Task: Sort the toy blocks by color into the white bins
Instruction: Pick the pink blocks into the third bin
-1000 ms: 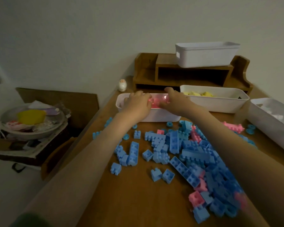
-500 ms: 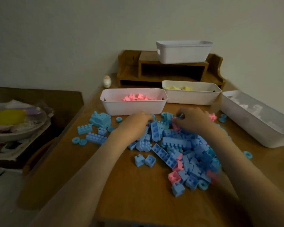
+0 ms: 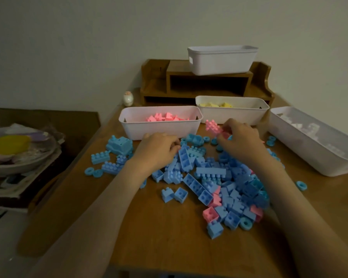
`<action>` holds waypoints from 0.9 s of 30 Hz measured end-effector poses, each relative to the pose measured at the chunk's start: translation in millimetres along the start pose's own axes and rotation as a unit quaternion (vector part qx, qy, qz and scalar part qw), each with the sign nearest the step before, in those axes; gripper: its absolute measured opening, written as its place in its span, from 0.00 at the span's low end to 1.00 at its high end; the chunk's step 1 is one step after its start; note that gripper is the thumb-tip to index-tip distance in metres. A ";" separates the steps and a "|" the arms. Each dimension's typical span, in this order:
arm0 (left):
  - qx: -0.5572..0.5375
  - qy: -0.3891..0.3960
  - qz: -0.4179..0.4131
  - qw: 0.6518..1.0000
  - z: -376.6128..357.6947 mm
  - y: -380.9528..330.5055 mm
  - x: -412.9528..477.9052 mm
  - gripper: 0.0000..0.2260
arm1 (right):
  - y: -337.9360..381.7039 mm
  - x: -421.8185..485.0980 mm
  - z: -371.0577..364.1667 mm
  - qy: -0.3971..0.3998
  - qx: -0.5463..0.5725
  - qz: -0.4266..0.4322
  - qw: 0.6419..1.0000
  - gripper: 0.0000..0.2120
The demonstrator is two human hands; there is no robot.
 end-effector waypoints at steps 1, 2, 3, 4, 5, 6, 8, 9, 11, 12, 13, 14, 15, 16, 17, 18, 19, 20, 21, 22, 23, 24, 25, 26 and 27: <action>0.014 0.007 -0.003 1.000 -1.1 -1.1 -0.5 0.11 | 1.0 -1.0 1.0 0.000 0.036 0.008 0.999 0.12; 0.022 0.012 -0.004 1.000 -2.1 -1.7 -0.9 0.10 | 2.4 -2.4 1.0 -0.002 0.059 0.018 0.998 0.11; 0.024 0.015 -0.003 1.000 -2.5 -2.3 -0.9 0.10 | 3.7 -3.8 0.4 -0.002 0.069 0.028 0.997 0.10; 0.025 0.017 0.001 1.000 -2.2 -2.5 -0.9 0.10 | 5.0 -4.8 -0.4 0.000 0.072 0.039 0.997 0.09; 0.025 0.018 0.008 0.999 -2.1 -2.4 -0.8 0.09 | 6.4 -5.6 -1.3 0.003 0.072 0.050 0.996 0.10; 0.027 0.020 0.014 0.999 -1.7 -2.6 -0.7 0.08 | 7.0 -5.7 -2.4 0.005 0.069 0.057 0.996 0.12; 0.032 0.023 0.022 0.999 -0.5 -3.3 -1.1 0.07 | 7.0 -5.3 -4.2 0.008 0.058 0.064 0.996 0.15; 0.034 0.020 0.022 0.999 0.3 -3.8 -1.4 0.07 | 6.2 -4.7 -5.4 0.009 0.051 0.063 0.997 0.16; 0.027 0.013 0.019 0.999 1.6 -5.3 -2.7 0.08 | 3.6 -4.0 -8.7 0.014 0.031 0.051 0.998 0.18; 0.020 0.012 0.021 1.000 1.9 -6.0 -3.8 0.09 | 2.5 -3.6 -10.8 0.016 0.016 0.044 0.999 0.18; 0.016 0.014 0.024 1.000 1.7 -6.3 -4.6 0.11 | 1.4 -3.2 -13.0 0.020 0.004 0.038 0.999 0.17; 0.015 0.017 0.026 0.999 1.4 -6.3 -5.5 0.11 | 0.7 -2.6 -14.9 0.023 -0.004 0.031 0.999 0.17; 0.018 0.023 0.028 0.999 1.0 -6.4 -5.8 0.10 | 0.2 -2.3 -16.4 0.026 -0.008 0.025 0.999 0.16; 0.020 0.029 0.032 0.999 0.4 -6.6 -6.3 0.09 | 0.0 -2.1 -17.7 0.028 -0.008 0.022 0.999 0.16; 0.019 0.034 0.035 0.999 -0.1 -6.8 -6.5 0.08 | 0.0 -1.6 -18.3 0.027 -0.008 0.021 0.999 0.15; 0.014 0.037 0.039 0.998 -0.5 -7.1 -6.8 0.08 | 0.5 -1.4 -18.9 0.027 -0.009 0.023 0.999 0.15; 0.005 0.038 0.043 0.998 -0.8 -7.2 -6.7 0.07 | 1.4 -1.5 -19.0 0.028 -0.010 0.026 0.999 0.14; -0.005 0.036 0.048 0.998 -0.9 -7.6 -7.0 0.07 | 2.4 -1.9 -19.0 0.029 -0.010 0.031 0.999 0.13; -0.016 0.034 0.053 0.998 -1.2 -7.2 -7.4 0.06 | 3.2 -2.2 -19.4 0.030 -0.009 0.038 0.999 0.13; -0.028 0.032 0.058 0.997 -1.4 -6.3 -7.6 0.06 | 4.2 -2.6 -19.4 0.031 -0.011 0.044 0.998 0.13; -0.039 0.031 0.064 0.997 -1.6 -4.7 -7.4 0.07 | 5.1 -3.0 -19.2 0.032 -0.015 0.050 0.998 0.13; -0.047 0.031 0.069 0.996 -0.8 -4.2 -7.4 0.07 | 5.9 -3.5 -19.3 0.030 -0.016 0.053 0.998 0.13; -0.053 0.032 0.073 0.995 -0.5 -3.8 -7.1 0.07 | 6.4 -3.6 -19.5 0.028 -0.008 0.054 0.998 0.13; -0.058 0.027 0.075 0.995 0.8 -4.9 -7.8 0.06 | 7.0 -3.2 -19.6 0.028 0.012 0.051 0.998 0.13; -0.066 0.015 0.078 0.995 1.7 -5.0 -7.1 0.06 | 7.6 -2.6 -18.5 0.028 0.042 0.046 0.998 0.13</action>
Point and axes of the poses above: each hand's wrist, its own x-axis towards the middle knuckle, its own z-axis out of the back of the hand, y = z × x, the point moved 4 cm from there along x, towards the middle knuckle, and after that the axes turned 14 degrees about -x, right-handed, at the moved point
